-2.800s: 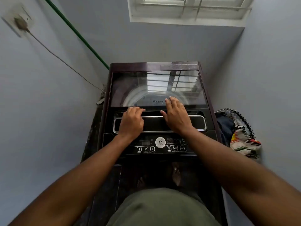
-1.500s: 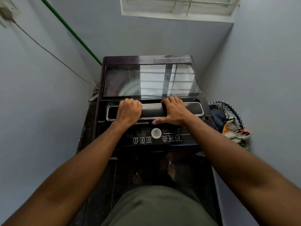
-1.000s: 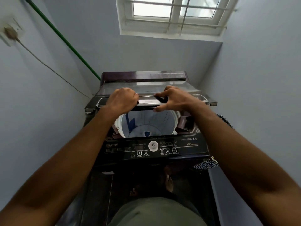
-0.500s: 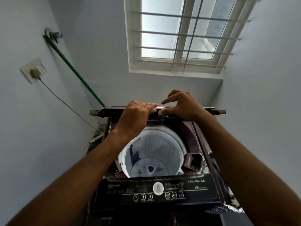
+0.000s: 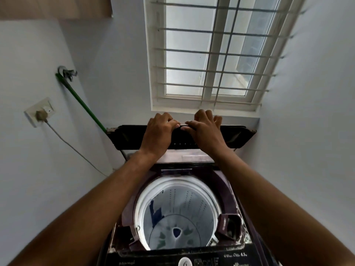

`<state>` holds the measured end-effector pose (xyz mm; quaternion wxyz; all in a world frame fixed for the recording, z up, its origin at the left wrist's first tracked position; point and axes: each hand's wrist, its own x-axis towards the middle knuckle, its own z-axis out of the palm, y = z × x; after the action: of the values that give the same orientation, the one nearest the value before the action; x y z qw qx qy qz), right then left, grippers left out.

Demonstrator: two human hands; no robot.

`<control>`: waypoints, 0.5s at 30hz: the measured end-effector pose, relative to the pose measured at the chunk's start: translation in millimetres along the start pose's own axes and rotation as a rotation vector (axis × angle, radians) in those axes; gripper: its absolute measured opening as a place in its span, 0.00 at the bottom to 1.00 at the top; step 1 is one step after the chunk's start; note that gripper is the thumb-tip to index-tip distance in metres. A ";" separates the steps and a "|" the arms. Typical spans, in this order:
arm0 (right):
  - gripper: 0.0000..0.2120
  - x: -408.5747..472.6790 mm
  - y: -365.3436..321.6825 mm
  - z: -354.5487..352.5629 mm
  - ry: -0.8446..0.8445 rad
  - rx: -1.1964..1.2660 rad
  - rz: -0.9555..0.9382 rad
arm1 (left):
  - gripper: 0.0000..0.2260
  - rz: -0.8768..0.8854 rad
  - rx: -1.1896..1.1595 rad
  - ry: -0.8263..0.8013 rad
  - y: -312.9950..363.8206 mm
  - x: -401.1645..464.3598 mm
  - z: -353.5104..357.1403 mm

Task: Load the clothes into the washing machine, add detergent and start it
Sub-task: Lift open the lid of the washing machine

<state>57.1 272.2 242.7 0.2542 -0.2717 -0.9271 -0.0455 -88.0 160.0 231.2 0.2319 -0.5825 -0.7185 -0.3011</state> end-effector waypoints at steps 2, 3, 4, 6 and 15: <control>0.21 11.2 -0.5 1.0 -0.017 -0.016 0.021 | 0.09 -0.006 -0.002 -0.015 -2.5 11.4 2.2; 0.21 16.2 -0.3 1.6 -0.023 -0.018 0.026 | 0.09 -0.013 -0.009 -0.025 -4.1 16.6 3.3; 0.21 21.7 0.7 2.4 -0.028 -0.019 0.029 | 0.09 -0.030 -0.018 -0.034 -6.3 22.3 4.5; 0.21 32.7 2.4 4.2 -0.033 -0.022 0.031 | 0.09 -0.095 -0.061 -0.031 -10.2 33.3 6.5; 0.12 66.6 10.7 15.0 0.103 0.061 0.071 | 0.05 -0.314 -0.225 -0.030 -30.1 78.1 20.8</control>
<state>7.9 316.6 262.2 0.3113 -0.2940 -0.9034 -0.0222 -133.8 224.9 264.9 0.1047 -0.4900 -0.7657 -0.4032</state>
